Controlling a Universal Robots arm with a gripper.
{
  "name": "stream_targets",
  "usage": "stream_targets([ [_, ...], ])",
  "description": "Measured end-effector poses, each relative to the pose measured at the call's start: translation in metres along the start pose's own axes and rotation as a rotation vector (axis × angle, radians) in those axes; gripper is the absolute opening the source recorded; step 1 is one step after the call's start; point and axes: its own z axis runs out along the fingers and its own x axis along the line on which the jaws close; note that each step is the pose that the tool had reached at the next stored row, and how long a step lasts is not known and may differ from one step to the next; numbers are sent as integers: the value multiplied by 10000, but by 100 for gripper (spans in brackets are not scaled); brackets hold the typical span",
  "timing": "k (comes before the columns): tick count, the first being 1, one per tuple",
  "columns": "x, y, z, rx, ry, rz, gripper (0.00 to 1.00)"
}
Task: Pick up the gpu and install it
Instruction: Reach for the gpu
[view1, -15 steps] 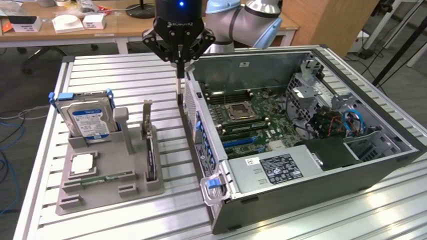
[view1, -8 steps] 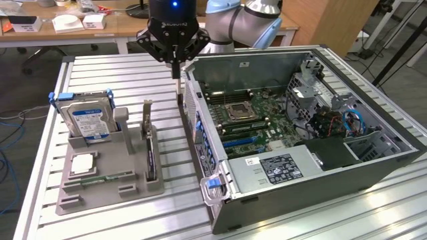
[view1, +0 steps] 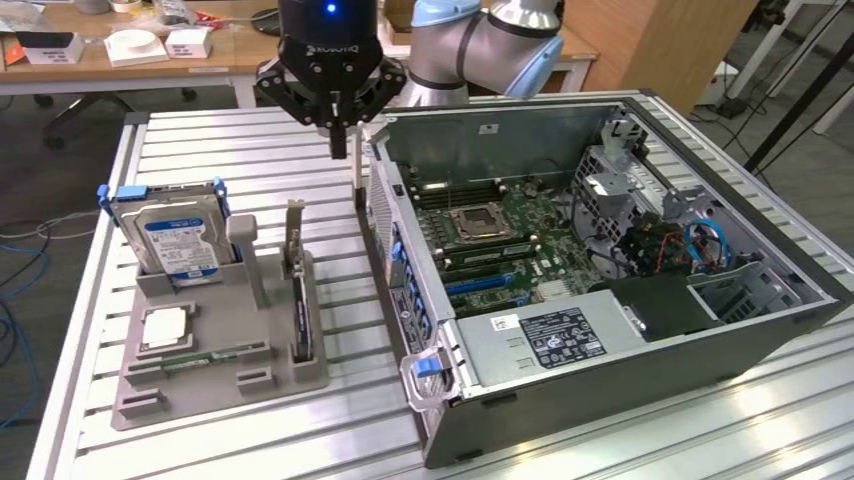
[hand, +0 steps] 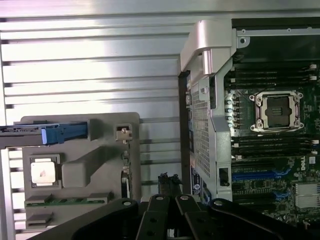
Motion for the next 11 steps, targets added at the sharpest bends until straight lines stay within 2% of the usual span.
stream_targets([
  [11, 129, -10, -1, -1, -1, 0, 11],
])
